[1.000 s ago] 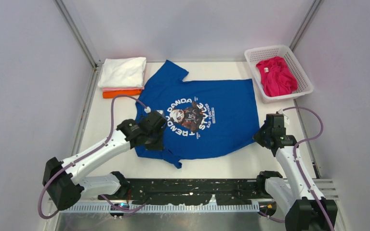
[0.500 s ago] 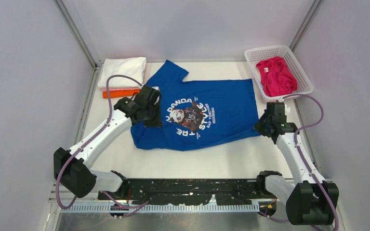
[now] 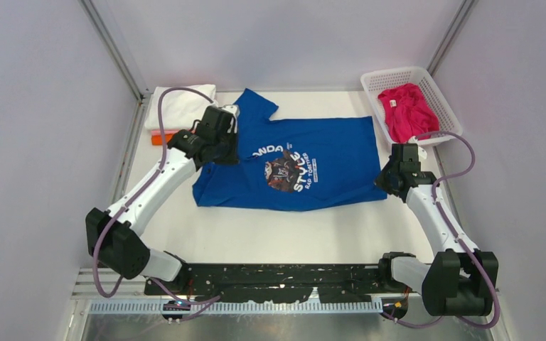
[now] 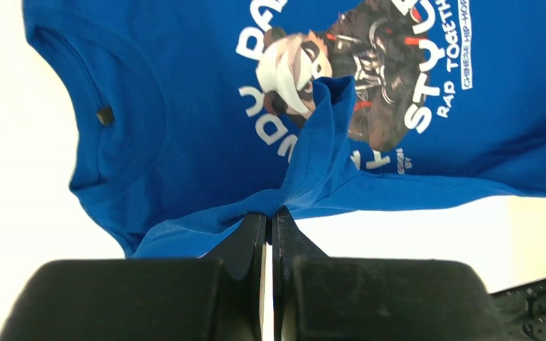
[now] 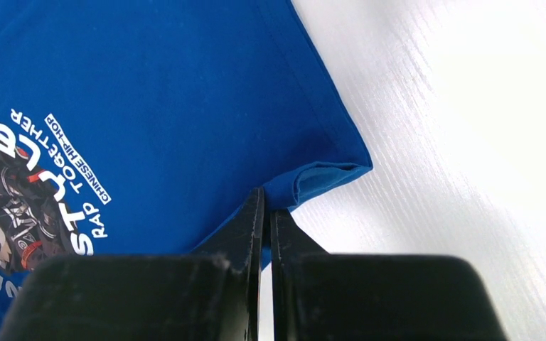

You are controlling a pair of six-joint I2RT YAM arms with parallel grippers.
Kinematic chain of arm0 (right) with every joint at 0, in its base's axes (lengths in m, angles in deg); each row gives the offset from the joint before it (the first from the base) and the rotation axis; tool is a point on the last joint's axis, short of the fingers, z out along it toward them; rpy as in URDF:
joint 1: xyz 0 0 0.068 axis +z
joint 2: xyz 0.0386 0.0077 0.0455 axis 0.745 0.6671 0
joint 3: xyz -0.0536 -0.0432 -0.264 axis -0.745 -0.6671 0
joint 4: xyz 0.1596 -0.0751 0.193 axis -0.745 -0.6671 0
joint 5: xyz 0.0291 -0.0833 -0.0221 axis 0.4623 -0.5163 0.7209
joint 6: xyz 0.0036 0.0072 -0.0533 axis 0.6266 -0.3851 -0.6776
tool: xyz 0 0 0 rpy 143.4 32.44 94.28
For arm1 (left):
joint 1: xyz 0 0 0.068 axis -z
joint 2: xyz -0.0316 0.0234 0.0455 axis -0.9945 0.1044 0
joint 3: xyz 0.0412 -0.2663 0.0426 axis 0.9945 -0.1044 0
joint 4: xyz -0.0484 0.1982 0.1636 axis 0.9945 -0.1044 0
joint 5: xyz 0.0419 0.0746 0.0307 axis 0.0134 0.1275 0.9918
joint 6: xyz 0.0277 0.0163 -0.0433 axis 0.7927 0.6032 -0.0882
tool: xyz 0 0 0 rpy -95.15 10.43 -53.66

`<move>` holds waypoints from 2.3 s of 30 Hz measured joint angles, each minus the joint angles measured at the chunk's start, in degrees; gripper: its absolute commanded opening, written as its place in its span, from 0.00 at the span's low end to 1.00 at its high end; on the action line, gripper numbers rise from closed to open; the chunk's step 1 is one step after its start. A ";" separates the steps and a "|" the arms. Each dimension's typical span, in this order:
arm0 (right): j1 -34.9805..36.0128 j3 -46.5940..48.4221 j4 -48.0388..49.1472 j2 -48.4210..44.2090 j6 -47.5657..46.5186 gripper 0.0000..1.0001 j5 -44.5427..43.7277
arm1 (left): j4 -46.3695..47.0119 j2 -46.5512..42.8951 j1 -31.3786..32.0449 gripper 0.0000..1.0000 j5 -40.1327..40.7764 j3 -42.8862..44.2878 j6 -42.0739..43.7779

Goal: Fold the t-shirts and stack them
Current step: Fold the flattened tshirt in 1/3 of the way

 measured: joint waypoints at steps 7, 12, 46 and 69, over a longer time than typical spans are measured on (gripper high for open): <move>-0.74 1.86 0.39 1.84 0.00 0.05 -0.90 | 3.02 5.14 -2.16 0.00 1.40 2.93 4.24; -0.85 3.10 1.49 4.79 0.07 0.05 -0.85 | 5.79 7.23 -4.04 0.00 1.42 4.04 7.19; 2.08 7.65 10.56 15.80 -1.60 0.95 -3.89 | 5.51 28.92 -14.40 1.00 -6.23 21.38 5.84; 16.96 5.81 16.59 27.10 -8.70 0.96 3.28 | 22.93 21.75 -13.38 1.00 -20.96 -12.48 -8.90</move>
